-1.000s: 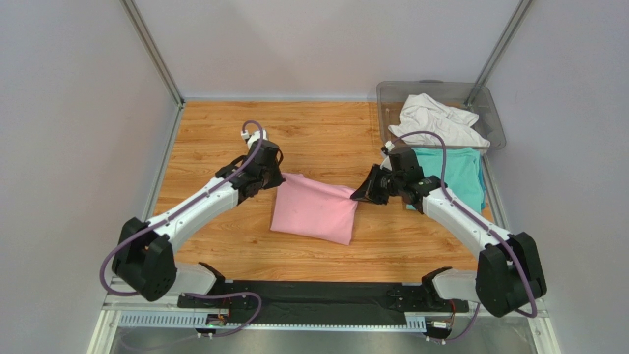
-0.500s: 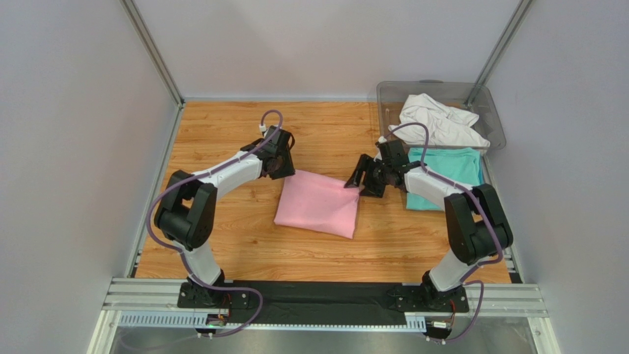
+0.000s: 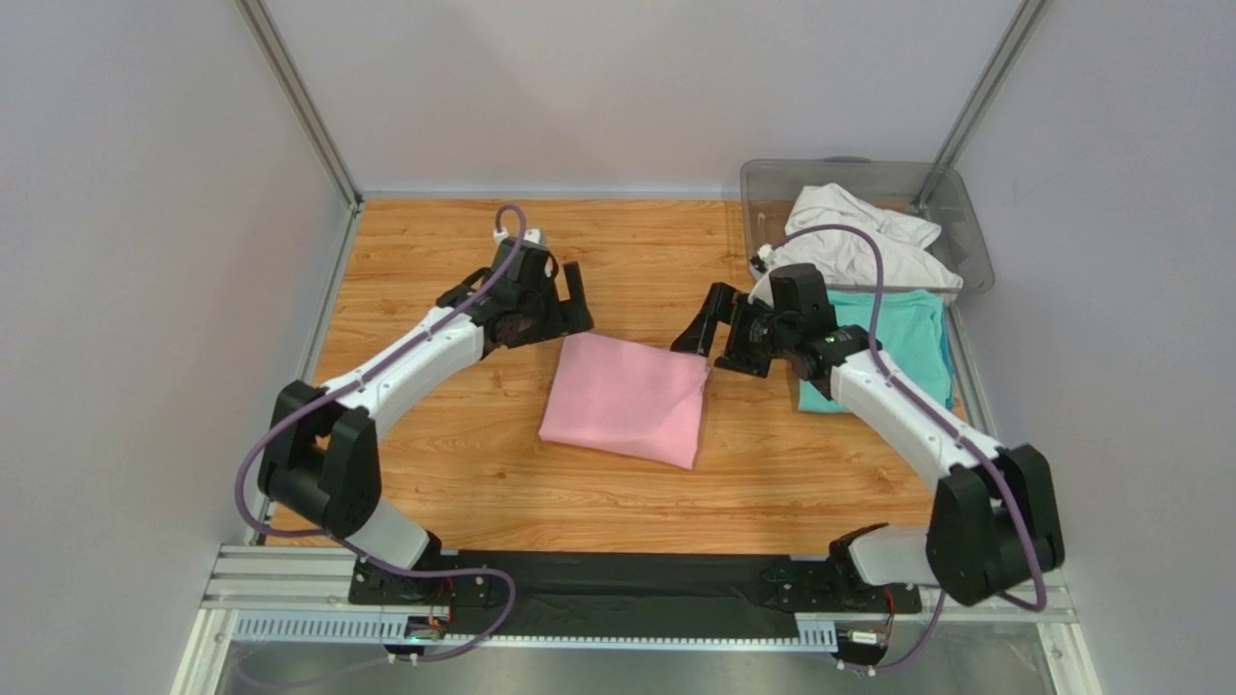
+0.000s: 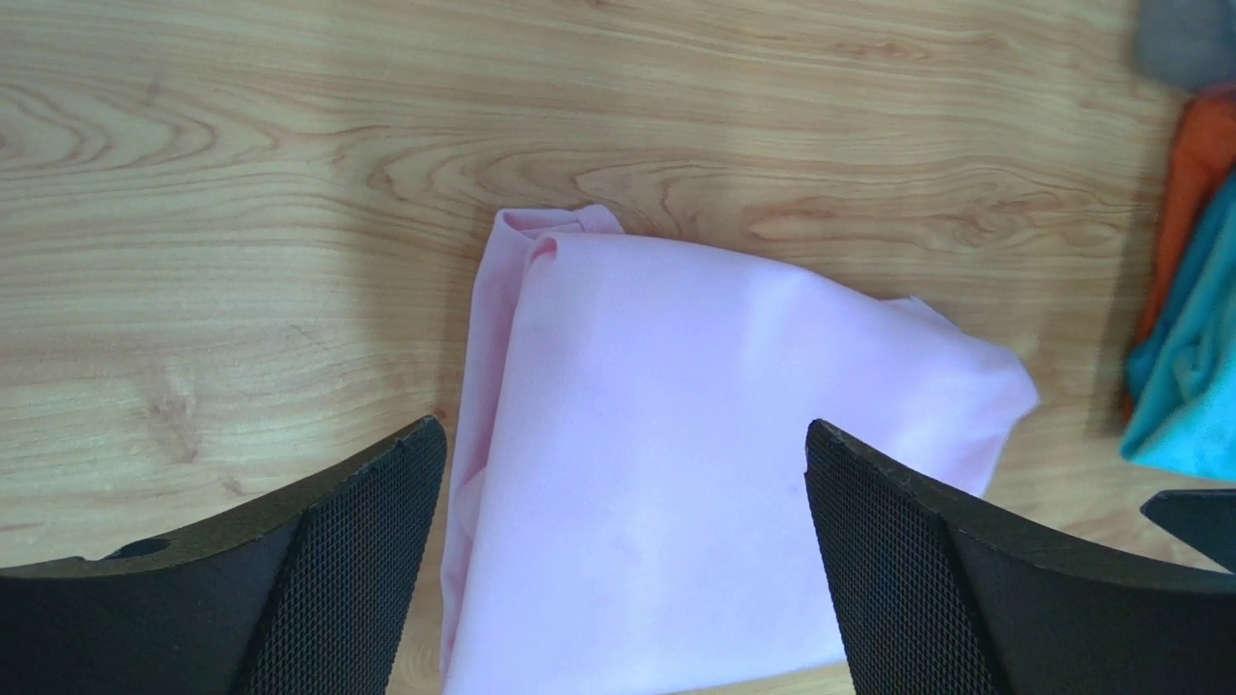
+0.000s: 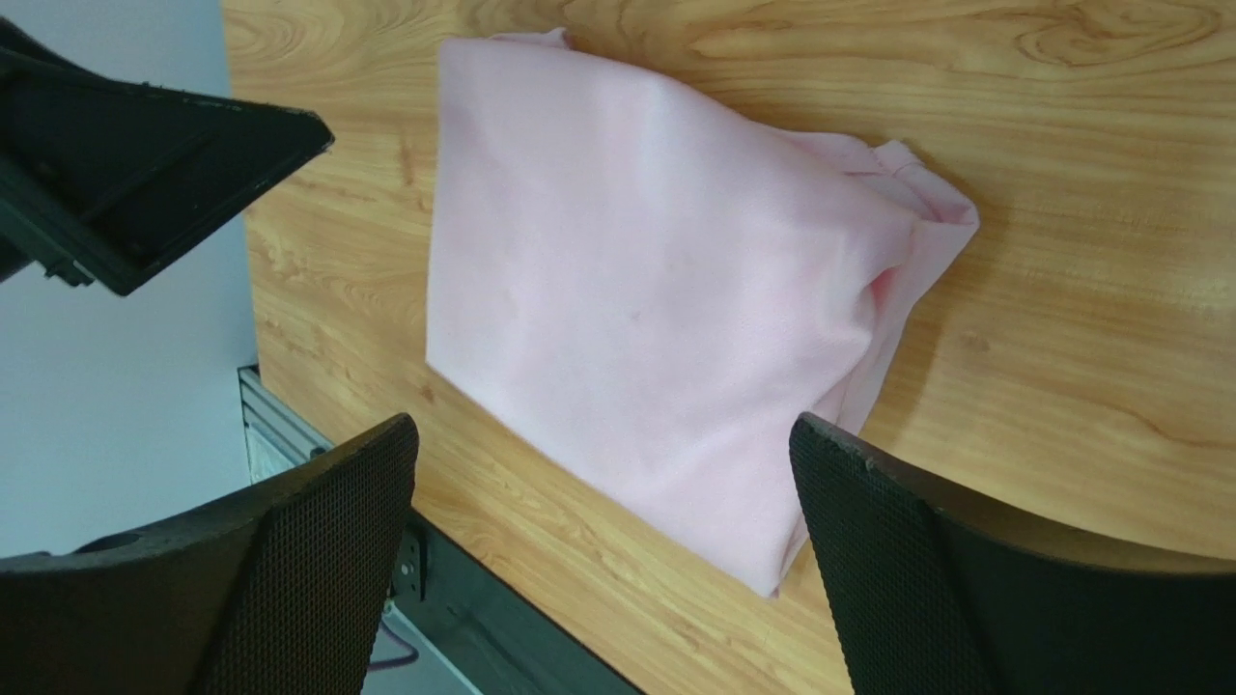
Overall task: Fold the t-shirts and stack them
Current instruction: Fold the tshirt
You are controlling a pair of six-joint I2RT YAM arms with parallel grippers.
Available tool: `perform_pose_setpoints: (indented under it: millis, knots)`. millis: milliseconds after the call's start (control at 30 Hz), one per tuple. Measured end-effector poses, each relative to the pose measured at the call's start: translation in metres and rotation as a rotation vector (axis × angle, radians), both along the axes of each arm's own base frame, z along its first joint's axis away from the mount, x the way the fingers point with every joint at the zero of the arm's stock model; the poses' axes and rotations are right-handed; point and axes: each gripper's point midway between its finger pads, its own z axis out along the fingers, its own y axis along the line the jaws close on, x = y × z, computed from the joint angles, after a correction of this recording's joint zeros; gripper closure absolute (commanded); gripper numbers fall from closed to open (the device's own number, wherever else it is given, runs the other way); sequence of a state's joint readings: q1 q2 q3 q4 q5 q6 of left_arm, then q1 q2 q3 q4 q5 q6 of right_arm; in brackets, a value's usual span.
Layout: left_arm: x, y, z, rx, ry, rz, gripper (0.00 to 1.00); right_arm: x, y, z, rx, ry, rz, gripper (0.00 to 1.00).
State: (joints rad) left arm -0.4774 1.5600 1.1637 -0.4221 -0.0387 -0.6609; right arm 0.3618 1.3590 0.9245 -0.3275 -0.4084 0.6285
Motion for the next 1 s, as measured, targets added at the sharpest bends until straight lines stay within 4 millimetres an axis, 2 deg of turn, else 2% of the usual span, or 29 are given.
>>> perform_pose_setpoints:
  millis: [67, 133, 233, 300, 433, 533, 667, 767, 867, 1000]
  knots:
    - [-0.008, 0.002, 0.014, -0.009, -0.031, -0.009, 0.0, -0.011, 0.0, 0.017, -0.007, -0.045, -0.001, 0.0]
    - [-0.017, 0.0, 0.023, -0.018, -0.052, -0.026, 0.0, -0.023, 0.004, 0.026, -0.012, -0.072, 0.015, 0.0]
    - [-0.036, -0.007, 0.027, -0.033, -0.062, -0.072, 0.0, -0.042, 0.011, 0.028, -0.004, -0.08, 0.056, 0.0]
    - [-0.048, -0.014, 0.02, -0.054, -0.045, -0.109, 0.0, -0.049, 0.015, 0.024, 0.01, -0.066, 0.076, 0.0]
    - [-0.071, -0.021, -0.014, -0.093, 0.034, -0.159, 0.0, -0.058, 0.027, 0.0, 0.026, -0.013, 0.127, 0.0]
    - [-0.082, -0.022, -0.038, -0.106, 0.087, -0.177, 0.0, -0.054, 0.042, -0.024, 0.038, 0.044, 0.182, 0.0]
    - [-0.088, -0.025, -0.061, -0.118, 0.126, -0.195, 0.0, -0.051, 0.047, -0.057, 0.012, 0.116, 0.203, 0.0]
    - [-0.089, -0.027, -0.078, -0.113, 0.154, -0.199, 0.0, -0.05, 0.046, -0.075, -0.016, 0.148, 0.199, 0.0]
    - [-0.092, -0.026, -0.092, -0.111, 0.173, -0.195, 0.0, -0.048, 0.044, -0.085, -0.041, 0.151, 0.196, 0.0]
    - [-0.089, -0.029, -0.092, -0.144, 0.145, -0.187, 0.0, -0.044, 0.039, -0.102, -0.085, 0.155, 0.188, 0.0]
